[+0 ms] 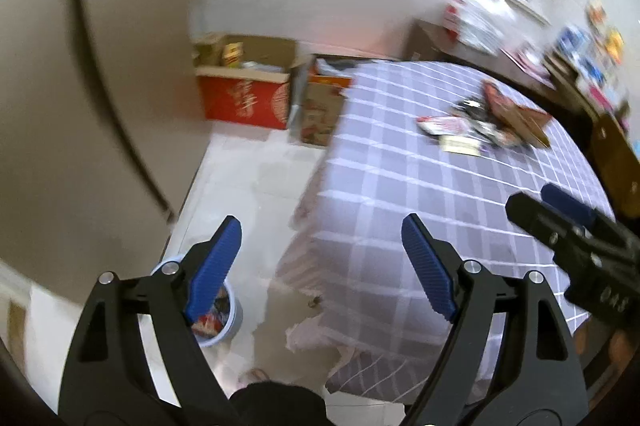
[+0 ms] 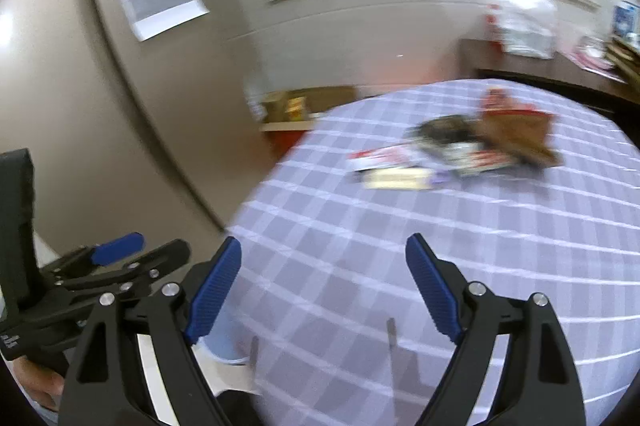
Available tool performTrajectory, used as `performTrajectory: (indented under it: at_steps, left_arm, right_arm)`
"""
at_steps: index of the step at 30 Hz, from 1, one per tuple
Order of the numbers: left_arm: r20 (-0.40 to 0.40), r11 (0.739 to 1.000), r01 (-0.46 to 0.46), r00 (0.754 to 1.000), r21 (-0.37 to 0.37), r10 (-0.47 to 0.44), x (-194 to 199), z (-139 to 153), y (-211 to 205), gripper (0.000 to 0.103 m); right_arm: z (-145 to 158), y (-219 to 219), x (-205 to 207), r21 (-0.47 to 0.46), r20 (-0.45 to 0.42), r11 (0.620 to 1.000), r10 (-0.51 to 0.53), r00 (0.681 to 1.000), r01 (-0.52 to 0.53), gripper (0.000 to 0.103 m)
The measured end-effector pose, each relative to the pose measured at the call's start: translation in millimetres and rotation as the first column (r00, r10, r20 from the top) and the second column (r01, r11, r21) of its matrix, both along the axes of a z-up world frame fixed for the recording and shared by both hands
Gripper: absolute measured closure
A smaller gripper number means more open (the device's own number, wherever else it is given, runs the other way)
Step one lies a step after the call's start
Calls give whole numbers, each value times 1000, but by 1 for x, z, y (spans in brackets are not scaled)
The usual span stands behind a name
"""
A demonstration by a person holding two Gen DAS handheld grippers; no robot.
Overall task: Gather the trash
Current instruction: 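Move both open tools back over the table, then grasp the red printed cardboard box with the right tool while the left tool grasps the white-red wrapper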
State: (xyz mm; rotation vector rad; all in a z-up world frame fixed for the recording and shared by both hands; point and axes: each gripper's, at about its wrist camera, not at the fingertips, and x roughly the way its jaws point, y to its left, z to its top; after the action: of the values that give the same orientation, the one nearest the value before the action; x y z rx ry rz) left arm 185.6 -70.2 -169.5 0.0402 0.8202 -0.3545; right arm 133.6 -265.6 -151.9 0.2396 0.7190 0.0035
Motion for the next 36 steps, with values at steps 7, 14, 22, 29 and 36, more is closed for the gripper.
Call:
performTrajectory:
  at_steps: [7, 14, 22, 29, 36]
  left_arm:
    - [15, 984, 164, 986, 73, -166, 26, 2, -97, 22]
    - [-20, 968, 232, 973, 96, -231, 72, -4, -154, 22]
    - [-62, 942, 293, 956, 166, -286, 108, -31, -188, 32]
    - [-52, 928, 334, 942, 167, -330, 115, -36, -197, 56]
    - [-37, 937, 322, 947, 137, -320, 113, -34, -192, 73]
  right_arm:
    - [-2, -90, 7, -76, -70, 992, -111, 991, 105, 20]
    - [-7, -133, 32, -146, -115, 983, -130, 985, 113, 19]
    - [-11, -152, 66, -206, -92, 975, -104, 990, 83, 18]
    - [-20, -144, 99, -339, -118, 941, -30, 993, -12, 15]
    - [-31, -147, 112, -274, -150, 961, -2, 989, -39, 62]
